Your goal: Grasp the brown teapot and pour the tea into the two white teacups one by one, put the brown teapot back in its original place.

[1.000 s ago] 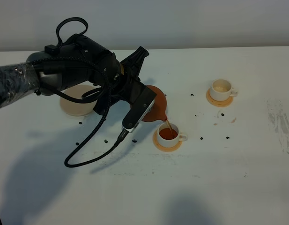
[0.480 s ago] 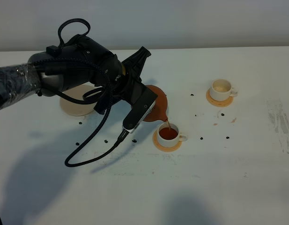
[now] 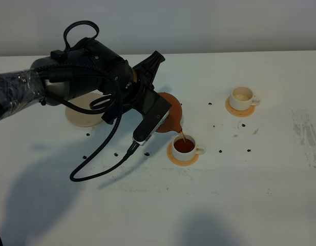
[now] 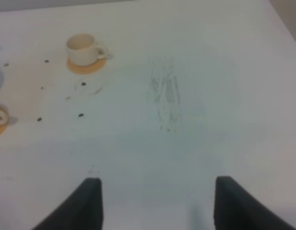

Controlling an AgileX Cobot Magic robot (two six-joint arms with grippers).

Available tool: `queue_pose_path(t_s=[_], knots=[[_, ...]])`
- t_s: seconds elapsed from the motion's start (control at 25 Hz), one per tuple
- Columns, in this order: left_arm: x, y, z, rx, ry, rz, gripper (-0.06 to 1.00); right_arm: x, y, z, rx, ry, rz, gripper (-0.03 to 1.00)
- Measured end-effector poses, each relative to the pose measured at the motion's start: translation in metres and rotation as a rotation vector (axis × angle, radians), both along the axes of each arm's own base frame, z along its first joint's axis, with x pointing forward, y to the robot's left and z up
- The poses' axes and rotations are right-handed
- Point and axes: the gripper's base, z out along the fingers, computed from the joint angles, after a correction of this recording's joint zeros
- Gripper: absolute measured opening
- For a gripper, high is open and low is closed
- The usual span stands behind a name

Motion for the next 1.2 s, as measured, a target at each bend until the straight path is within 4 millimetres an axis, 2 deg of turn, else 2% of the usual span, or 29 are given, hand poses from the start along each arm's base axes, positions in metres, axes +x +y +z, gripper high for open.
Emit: queue_pose_path(t_s=[0.72, 1.2], knots=[[-0.0009, 0.001, -0.0008, 0.007, 0.015, 0.01, 0.08, 0.0, 0.0, 0.0, 0.0, 0.0, 0.0, 0.49], [-0.0045, 0.0029, -0.0032, -0.085, 0.107, 0.215, 0.08, 0.0, 0.0, 0.0, 0.0, 0.0, 0.0, 0.49]])
